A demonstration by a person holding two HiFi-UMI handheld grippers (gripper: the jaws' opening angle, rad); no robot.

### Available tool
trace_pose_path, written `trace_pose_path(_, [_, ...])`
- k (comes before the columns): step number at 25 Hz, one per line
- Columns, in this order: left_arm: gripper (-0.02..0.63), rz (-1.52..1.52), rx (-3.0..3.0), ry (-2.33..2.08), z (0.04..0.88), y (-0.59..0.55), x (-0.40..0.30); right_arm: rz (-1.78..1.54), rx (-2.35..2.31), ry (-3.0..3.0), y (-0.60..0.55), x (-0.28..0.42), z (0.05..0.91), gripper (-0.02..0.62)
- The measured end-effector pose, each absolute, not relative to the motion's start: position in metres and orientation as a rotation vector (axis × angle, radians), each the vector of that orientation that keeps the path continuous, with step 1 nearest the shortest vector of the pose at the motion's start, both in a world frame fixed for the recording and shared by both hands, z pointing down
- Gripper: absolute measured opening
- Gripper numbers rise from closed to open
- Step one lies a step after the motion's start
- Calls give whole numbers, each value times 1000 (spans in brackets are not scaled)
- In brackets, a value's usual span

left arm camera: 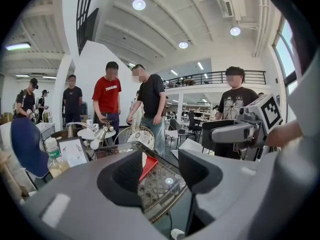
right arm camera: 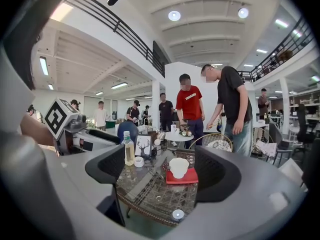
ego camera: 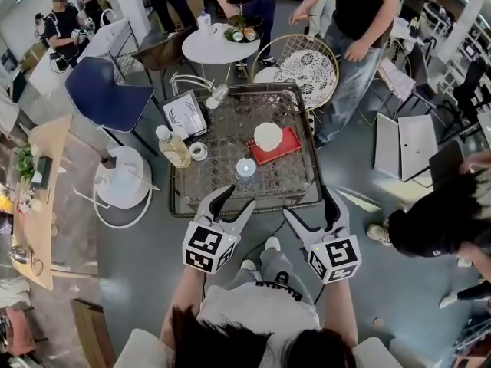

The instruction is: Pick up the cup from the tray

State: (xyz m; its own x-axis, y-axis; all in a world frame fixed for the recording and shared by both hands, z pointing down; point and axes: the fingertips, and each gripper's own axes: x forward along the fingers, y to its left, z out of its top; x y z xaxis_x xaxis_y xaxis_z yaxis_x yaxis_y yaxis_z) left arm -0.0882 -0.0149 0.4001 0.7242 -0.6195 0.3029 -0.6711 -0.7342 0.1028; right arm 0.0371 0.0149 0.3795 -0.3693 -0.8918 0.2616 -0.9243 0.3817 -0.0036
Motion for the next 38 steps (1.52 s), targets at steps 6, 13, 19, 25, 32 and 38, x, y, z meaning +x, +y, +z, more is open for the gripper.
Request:
trace_pose_path(6, [216, 370, 2715, -1049, 400, -35, -84, 215, 1589, -2447, -6, 41, 381, 441])
trace_pose_path(13, [216, 439, 2714, -1086, 418, -58, -77, 212, 1492, -2524, -39, 38, 387, 460])
trace_pose_path(19, [216, 485, 2701, -1121, 432, -88, -70, 235, 1409, -2574, -72, 38, 400, 487])
trace_pose_path(25, [216, 483, 2657, -1150, 446, -120, -64, 228, 1341, -2588, -106, 45, 415, 489])
trace_pose_path(32, [216, 557, 2622, -1166, 473, -159, -59, 211, 1266, -2556, -149, 54, 440, 501])
trace_pose_path(38, [216, 612, 2606, -1163, 502, -180, -52, 209, 1201, -2527, -172, 51, 467, 525])
